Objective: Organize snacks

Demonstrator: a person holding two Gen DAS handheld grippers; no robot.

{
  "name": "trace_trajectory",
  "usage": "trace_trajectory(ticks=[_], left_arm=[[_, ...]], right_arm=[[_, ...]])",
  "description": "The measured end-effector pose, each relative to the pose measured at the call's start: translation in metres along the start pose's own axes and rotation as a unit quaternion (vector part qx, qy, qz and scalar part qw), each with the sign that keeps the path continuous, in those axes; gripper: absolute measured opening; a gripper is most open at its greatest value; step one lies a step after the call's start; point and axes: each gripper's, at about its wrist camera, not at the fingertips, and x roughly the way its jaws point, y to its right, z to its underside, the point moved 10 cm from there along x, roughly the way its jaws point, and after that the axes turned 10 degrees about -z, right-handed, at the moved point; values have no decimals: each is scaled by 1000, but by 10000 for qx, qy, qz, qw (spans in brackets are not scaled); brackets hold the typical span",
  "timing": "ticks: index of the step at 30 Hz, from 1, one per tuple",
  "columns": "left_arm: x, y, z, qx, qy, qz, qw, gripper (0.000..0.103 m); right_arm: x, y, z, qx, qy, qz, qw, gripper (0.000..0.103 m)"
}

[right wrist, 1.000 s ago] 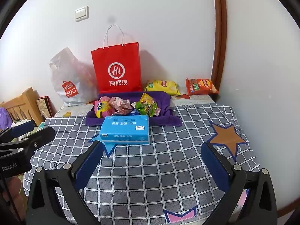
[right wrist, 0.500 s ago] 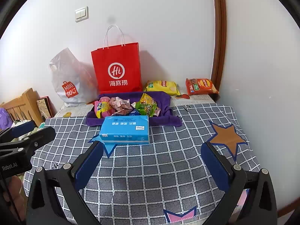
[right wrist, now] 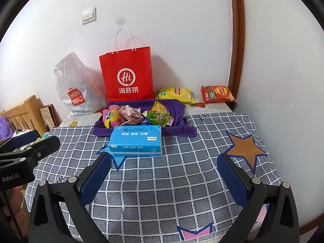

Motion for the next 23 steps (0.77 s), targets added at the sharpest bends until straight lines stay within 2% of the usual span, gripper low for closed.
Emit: trace_trajectory(ticks=[23], left_arm=[[1,-3,0,-6,14,17,10000,92]], right_arm=[[-3,-2,-3,-45,119,-30,9999,102]])
